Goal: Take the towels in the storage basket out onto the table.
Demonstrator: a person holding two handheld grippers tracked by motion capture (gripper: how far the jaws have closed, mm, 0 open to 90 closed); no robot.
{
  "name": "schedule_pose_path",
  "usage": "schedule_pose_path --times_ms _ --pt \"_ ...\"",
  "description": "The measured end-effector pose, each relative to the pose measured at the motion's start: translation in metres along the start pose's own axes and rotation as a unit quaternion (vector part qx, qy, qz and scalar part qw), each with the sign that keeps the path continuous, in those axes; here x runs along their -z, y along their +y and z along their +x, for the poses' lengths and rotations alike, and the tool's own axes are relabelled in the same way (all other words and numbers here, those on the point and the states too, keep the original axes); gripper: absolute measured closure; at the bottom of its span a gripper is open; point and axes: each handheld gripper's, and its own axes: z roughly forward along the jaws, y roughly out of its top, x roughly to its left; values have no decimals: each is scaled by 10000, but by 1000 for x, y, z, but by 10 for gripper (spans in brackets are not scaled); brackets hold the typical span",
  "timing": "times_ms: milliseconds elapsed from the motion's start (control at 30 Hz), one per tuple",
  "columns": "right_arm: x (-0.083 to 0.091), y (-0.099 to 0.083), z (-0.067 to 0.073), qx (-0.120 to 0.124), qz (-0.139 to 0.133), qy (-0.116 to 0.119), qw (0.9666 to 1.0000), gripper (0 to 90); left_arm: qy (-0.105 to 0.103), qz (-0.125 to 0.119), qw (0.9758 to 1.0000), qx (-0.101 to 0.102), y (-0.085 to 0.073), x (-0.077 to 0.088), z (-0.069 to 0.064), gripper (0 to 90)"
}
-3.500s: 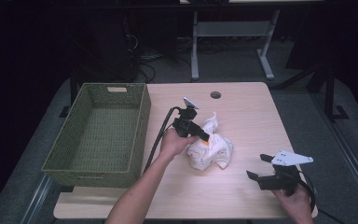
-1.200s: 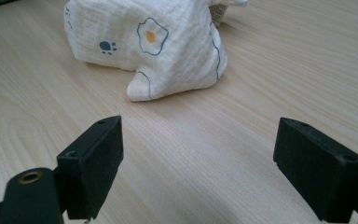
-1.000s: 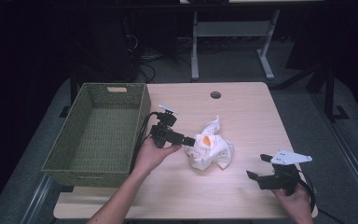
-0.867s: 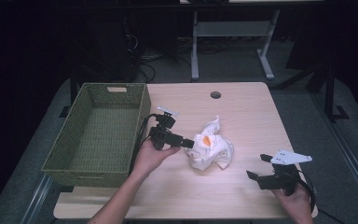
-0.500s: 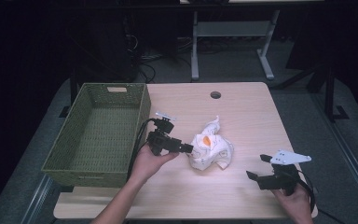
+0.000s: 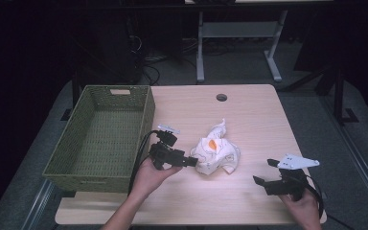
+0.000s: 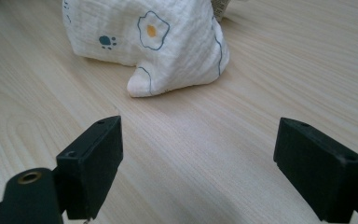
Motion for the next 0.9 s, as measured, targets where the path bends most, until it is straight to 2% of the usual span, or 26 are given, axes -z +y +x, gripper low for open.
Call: schedule_pose_path --times_ms 133,433,500,900 --pt "0 0 0 -2 12 9 10000 152 -139 -17 9999 28 -6 0 -1 297" --pt "-1 0 1 16 23 10 10000 152 -210 -52 9998 3 -22 -1 -3 291" --pt "-1 -1 1 25 20 1 10000 152 -297 -75 9995 36 -26 -2 -3 291" --pt "-2 -2 1 19 36 -4 10000 152 -276 -72 9995 -122 -44 -4 -11 288"
